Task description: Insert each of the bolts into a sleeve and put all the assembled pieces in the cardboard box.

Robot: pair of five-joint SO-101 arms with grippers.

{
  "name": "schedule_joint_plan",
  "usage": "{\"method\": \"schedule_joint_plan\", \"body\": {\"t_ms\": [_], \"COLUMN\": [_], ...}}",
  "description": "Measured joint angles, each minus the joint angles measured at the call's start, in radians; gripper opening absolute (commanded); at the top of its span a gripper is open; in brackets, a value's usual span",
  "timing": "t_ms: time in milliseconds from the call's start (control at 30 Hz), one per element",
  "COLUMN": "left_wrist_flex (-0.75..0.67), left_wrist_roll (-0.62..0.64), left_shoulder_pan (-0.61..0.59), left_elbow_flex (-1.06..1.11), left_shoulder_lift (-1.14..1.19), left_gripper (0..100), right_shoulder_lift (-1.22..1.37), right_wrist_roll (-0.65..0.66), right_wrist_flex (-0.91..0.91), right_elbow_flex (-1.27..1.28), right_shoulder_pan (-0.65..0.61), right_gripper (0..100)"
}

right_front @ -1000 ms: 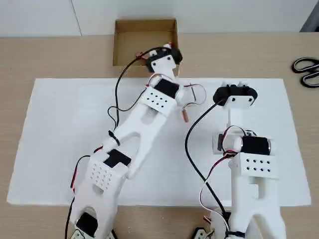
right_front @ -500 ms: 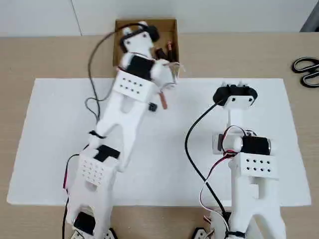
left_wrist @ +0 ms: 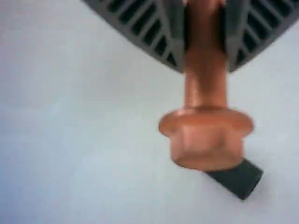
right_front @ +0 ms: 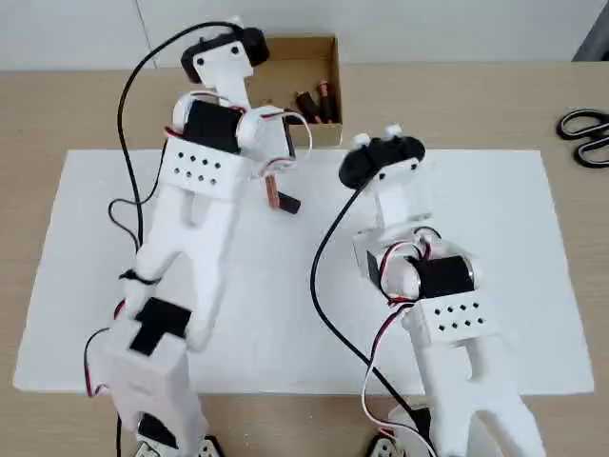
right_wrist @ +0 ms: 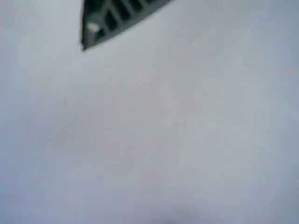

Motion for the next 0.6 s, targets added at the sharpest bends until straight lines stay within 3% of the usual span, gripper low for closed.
{"method": "schedule_joint_plan", "body": {"t_ms": [233,600], "left_wrist_flex": [0.0,0.0], "left_wrist_roll": [-0.003,-0.035], "left_shoulder_pan": [-0.018,-0.169], "left_elbow_flex": [0.305,0.385], "left_shoulder_lift": [-0.169,-0.203], "left_gripper": [1,1], "right_shoulder_lift": [0.152,0.707], "right_wrist_roll": [-0.037,-0.04], "right_wrist_flex": [-0.054,0.026], "right_elbow_flex": [-0.15,-0.669], "right_shoulder_pan": [-0.008,-0.084], "right_gripper": [20.5,20.5]}}
